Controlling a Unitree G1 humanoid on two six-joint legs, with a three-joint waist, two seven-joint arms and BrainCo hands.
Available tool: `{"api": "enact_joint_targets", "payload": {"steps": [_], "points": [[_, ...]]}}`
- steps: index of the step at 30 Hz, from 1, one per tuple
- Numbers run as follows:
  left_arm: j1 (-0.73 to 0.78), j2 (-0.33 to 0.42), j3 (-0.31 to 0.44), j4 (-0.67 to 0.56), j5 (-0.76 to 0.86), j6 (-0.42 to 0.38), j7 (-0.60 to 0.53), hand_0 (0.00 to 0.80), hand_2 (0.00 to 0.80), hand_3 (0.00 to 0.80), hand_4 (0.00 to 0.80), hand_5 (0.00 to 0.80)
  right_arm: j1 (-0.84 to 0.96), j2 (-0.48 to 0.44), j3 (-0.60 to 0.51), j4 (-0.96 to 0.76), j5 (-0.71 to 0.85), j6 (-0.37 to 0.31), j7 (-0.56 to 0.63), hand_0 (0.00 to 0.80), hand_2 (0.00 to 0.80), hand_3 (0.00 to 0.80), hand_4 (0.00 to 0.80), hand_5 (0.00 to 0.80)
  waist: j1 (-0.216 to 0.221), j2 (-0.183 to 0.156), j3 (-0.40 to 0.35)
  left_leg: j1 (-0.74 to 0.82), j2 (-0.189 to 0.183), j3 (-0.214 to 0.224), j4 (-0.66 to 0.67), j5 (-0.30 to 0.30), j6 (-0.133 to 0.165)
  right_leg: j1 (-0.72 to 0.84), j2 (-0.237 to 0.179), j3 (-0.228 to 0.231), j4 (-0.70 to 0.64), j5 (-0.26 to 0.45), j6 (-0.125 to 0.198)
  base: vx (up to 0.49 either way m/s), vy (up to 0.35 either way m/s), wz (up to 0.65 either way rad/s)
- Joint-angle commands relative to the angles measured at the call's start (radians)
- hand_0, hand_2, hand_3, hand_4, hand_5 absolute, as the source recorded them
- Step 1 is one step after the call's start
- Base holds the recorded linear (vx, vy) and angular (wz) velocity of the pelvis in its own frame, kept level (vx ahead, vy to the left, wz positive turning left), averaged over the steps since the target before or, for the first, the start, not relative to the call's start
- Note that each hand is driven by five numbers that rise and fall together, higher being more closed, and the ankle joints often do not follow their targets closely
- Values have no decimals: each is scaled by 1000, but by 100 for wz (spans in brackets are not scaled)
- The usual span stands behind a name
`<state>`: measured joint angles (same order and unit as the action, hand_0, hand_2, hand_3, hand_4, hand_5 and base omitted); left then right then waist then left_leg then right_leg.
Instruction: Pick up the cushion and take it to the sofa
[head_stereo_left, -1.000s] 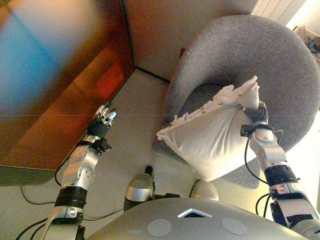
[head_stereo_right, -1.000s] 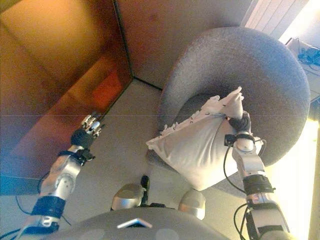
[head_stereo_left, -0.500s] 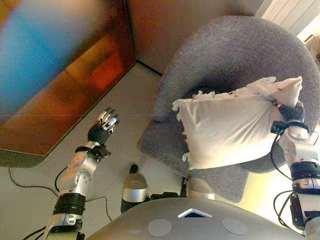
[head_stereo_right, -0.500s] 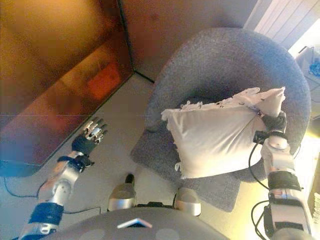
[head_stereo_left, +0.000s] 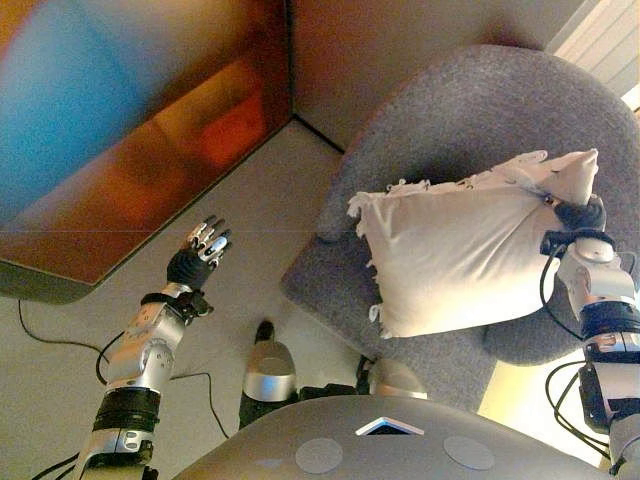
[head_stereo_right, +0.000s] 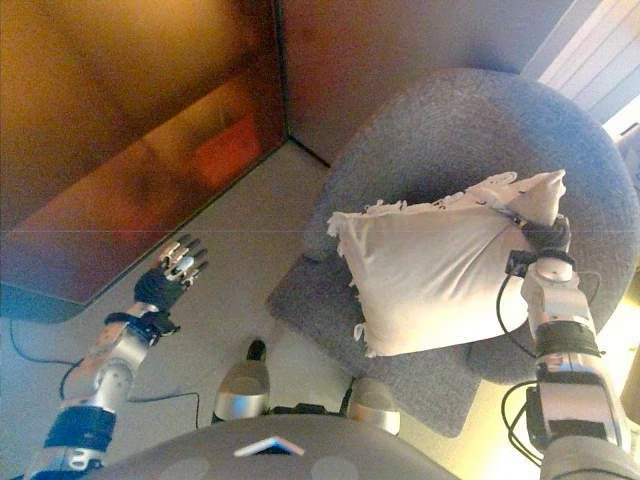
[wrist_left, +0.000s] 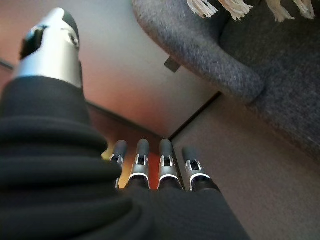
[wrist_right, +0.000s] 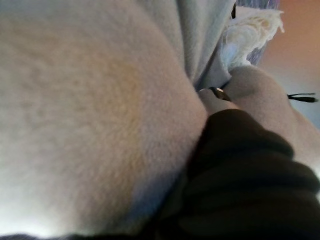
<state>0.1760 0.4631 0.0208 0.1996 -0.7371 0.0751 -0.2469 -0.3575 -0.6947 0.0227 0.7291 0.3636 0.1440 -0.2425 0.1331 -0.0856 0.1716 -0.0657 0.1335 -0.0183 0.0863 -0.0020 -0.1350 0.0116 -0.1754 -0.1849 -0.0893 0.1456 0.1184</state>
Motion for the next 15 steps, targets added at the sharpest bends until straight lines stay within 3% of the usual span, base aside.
{"api": "enact_joint_targets", "payload": {"steps": [1, 9, 10, 11, 15], "points": [[-22, 56, -33, -81, -54, -43, -5, 0, 0, 0, 0, 0, -228, -164, 36, -2, -32, -64, -43, 800, 800, 800, 800, 800, 44, 10, -30, 7, 50, -7, 50, -38, -11, -34, -61, -17, 149, -83, 75, -7, -23, 13], [-33, 70, -68, -61, -76, -66, 14, 0, 0, 0, 0, 0, -354, -187, 148, 73, -188, -67, -129, 800, 800, 800, 800, 800, 76, 16, -27, -2, 56, -23, 30, -17, -17, -15, -54, -43, 127, -83, 71, 5, 0, 10], [-31, 66, -73, -58, -76, -71, 17, 0, 0, 0, 0, 0, -359, -191, 155, 76, -195, -56, -157, 204, 204, 204, 204, 204, 78, 18, -27, -2, 55, -25, 27, -15, -17, -11, -54, -45, 123, -82, 71, 20, 37, 15], [-30, 64, -76, -54, -78, -76, 16, 0, 0, 0, 0, 0, -362, -193, 157, 85, -187, -36, -184, 0, 0, 0, 0, 0, 79, 20, -28, -2, 54, -25, 25, -13, -16, -9, -54, -45, 120, -83, 70, 12, 37, 17], [-27, 64, -83, -55, -95, -89, 21, 0, 0, 0, 0, 0, -365, -199, 138, 101, -174, -5, -228, 0, 0, 0, 0, 0, 77, 23, -29, -2, 53, -21, 27, -14, -16, -6, -54, -47, 113, -83, 68, 2, 41, 6]]}}
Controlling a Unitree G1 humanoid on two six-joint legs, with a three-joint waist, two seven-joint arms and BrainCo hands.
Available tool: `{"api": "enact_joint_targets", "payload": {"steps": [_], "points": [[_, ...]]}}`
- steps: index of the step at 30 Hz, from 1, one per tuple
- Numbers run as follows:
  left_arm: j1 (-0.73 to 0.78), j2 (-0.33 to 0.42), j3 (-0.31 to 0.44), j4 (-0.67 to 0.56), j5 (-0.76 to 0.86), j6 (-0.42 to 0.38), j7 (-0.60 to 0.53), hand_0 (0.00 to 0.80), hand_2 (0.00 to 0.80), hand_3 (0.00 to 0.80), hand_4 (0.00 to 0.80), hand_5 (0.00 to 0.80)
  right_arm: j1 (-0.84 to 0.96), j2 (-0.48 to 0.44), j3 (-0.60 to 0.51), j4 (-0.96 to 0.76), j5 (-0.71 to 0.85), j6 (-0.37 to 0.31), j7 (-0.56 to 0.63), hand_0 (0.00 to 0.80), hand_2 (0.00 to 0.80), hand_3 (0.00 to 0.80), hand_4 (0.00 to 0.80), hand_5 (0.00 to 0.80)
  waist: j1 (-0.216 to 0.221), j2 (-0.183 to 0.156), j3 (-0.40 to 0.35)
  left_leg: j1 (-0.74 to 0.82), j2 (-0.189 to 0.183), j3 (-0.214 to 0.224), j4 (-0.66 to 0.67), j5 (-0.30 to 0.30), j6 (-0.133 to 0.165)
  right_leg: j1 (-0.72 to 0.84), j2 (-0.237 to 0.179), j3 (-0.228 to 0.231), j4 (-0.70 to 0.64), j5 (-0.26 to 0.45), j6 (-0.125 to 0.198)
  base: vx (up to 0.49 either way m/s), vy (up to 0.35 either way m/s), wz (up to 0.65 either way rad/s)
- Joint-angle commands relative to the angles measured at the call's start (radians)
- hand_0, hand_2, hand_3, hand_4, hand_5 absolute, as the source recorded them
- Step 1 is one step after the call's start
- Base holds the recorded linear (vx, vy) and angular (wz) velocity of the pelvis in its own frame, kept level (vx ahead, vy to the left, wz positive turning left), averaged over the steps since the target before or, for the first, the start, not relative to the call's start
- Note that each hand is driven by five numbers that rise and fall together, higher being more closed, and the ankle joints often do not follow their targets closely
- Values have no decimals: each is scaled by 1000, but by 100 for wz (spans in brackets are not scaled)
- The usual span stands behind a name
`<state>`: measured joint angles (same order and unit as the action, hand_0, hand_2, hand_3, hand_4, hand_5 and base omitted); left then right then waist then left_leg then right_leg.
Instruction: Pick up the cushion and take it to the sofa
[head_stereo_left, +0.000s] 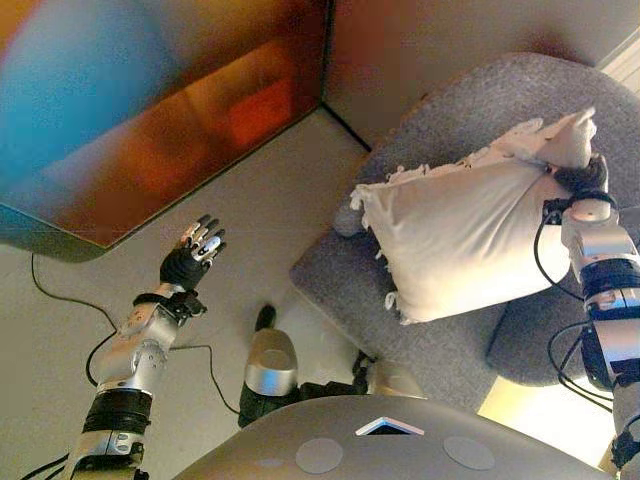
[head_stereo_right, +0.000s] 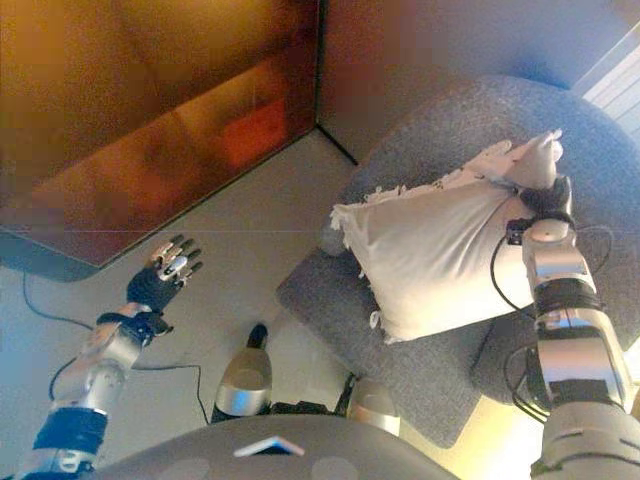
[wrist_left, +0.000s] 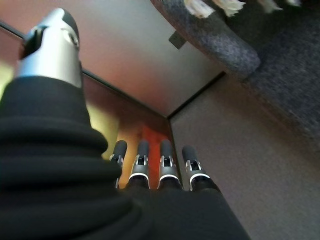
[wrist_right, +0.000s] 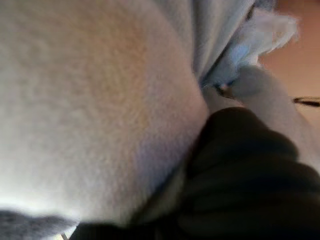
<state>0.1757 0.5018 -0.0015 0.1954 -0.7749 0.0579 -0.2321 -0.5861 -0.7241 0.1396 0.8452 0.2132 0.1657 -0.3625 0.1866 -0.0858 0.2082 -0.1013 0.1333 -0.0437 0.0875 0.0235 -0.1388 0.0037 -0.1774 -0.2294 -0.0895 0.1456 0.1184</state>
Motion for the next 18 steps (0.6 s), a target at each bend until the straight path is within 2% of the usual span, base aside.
{"api": "enact_joint_targets", "payload": {"steps": [1, 5, 18], "points": [[-25, 24, -66, -54, -59, -72, 10, 0, 0, 0, 0, 0, -138, -170, 18, -6, -30, -25, -113, 0, 0, 0, 0, 0, 23, 24, -66, 34, 53, 7, 27, -41, -12, 4, -52, -1, 110, -83, 67, 24, 41, -1], [-18, 21, -80, -56, -67, -78, 25, 0, 0, 0, 0, 0, -128, -167, 5, 7, -13, -7, -138, 0, 0, 0, 0, 0, 14, 26, -73, 50, 53, 21, 26, -48, -8, 16, -50, 10, 100, -84, 66, 33, 38, -2], [-8, 11, -98, -71, -92, -89, 41, 0, 0, 0, 0, 0, -54, -235, -113, 24, 92, -71, -151, 0, 0, 0, 0, 0, -32, 25, -94, 97, 38, 71, 17, -71, 8, 29, -50, 46, 75, -71, 70, 6, 33, -9]]}}
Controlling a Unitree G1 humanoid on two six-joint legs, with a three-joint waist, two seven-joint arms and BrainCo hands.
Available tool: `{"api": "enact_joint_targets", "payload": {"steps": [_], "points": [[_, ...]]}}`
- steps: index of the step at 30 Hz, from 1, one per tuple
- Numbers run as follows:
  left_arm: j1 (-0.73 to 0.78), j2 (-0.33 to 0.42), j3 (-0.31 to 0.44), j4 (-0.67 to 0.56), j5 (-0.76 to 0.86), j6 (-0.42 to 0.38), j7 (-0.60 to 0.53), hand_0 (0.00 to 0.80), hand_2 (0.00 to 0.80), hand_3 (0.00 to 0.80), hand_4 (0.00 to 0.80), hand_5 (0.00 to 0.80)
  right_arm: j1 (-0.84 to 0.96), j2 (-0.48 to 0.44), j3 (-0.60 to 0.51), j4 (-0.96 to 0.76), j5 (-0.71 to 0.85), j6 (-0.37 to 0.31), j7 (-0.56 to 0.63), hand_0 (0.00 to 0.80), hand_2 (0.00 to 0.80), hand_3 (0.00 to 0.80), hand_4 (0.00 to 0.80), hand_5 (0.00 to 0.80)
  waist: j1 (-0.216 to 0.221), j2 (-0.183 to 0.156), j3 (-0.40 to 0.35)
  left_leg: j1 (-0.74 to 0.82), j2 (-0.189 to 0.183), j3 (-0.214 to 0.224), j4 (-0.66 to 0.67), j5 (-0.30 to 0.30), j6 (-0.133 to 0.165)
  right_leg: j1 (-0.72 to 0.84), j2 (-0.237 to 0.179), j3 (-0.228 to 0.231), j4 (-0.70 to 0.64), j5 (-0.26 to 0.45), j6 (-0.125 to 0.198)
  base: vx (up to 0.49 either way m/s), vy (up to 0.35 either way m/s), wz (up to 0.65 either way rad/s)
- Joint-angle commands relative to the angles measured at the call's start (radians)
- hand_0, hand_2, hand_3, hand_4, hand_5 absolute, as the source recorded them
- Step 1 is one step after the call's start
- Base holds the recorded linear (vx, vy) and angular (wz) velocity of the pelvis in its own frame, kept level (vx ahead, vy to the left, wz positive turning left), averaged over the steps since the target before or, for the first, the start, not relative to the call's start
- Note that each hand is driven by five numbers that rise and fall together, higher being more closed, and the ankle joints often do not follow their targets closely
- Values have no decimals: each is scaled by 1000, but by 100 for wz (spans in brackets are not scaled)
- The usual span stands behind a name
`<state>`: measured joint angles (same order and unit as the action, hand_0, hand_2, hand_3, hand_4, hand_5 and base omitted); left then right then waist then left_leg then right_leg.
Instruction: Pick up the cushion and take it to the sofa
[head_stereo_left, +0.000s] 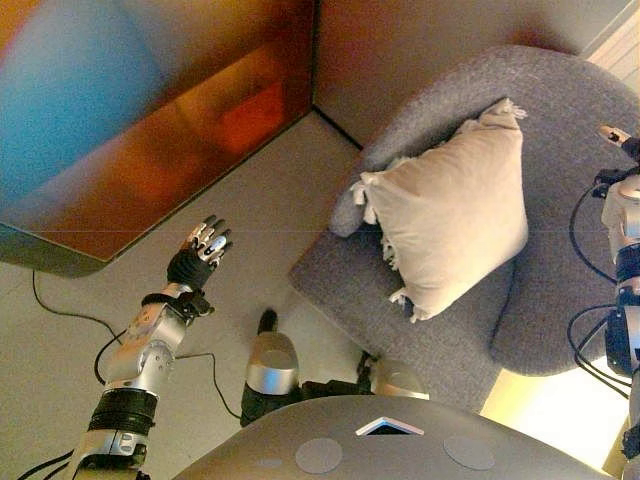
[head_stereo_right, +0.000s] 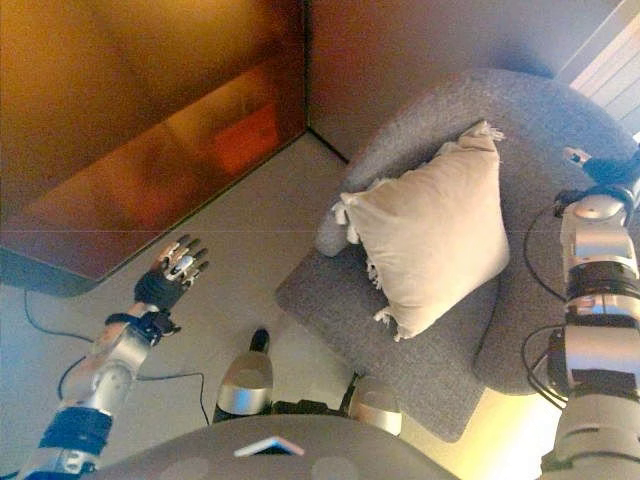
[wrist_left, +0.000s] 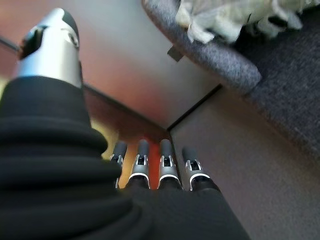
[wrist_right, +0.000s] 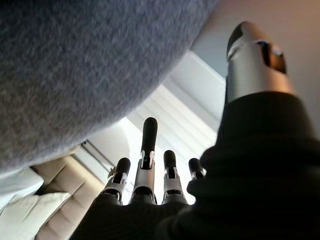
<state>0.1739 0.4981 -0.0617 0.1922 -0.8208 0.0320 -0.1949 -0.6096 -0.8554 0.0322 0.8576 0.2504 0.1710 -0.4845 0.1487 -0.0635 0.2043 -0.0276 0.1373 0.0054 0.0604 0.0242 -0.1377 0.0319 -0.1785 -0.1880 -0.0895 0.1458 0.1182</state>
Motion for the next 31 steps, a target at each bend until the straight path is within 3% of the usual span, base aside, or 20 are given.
{"api": "enact_joint_targets", "payload": {"steps": [1, 7, 12, 17, 24, 31], "points": [[-6, 14, -38, -68, -47, -64, 4, 0, 0, 0, 0, 0, -22, -105, -16, 7, 67, -83, -23, 0, 0, 0, 0, 0, 3, 2, -91, 25, 33, 23, 43, -72, 8, 2, -48, 7, 74, -71, 71, -8, 35, -9], [-2, -1, -29, -62, -47, -74, -4, 0, 0, 0, 0, 0, 89, -38, -79, -129, 197, -147, 60, 0, 0, 0, 0, 0, -23, 1, -95, 33, 21, 40, 28, -72, 16, -5, -48, 16, 63, -59, 74, -35, 42, -7], [2, -62, 0, -33, -2, -109, -13, 0, 0, 0, 0, 0, 331, 198, -167, -350, 524, -232, 333, 0, 0, 0, 0, 0, -69, -1, -96, 53, 8, 69, 11, -79, 31, -15, -40, 36, 50, -45, 73, -62, 41, -12], [12, -112, 13, -21, 35, -141, -23, 0, 0, 0, 0, 0, 477, 389, -134, -423, 591, -277, 518, 0, 0, 0, 0, 0, -99, -2, -106, 71, -10, 95, 15, -96, 46, -27, -32, 54, 39, -29, 73, -53, 35, -11], [-13, -149, -6, -13, 47, -187, -1, 0, 0, 0, 0, 0, 580, 540, -30, -440, 608, -259, 556, 0, 0, 0, 0, 0, -147, 6, -114, 90, -31, 116, -1, -98, 62, -53, -24, 79, 50, -18, 74, -59, 57, -15], [-16, -187, -22, -2, 51, -225, 36, 0, 0, 0, 0, 0, 671, 666, 32, -485, 793, -282, 608, 0, 0, 0, 0, 0, -190, 13, -110, 93, -48, 136, -3, -103, 77, -84, -16, 108, 71, -19, 74, -46, 33, -14]]}}
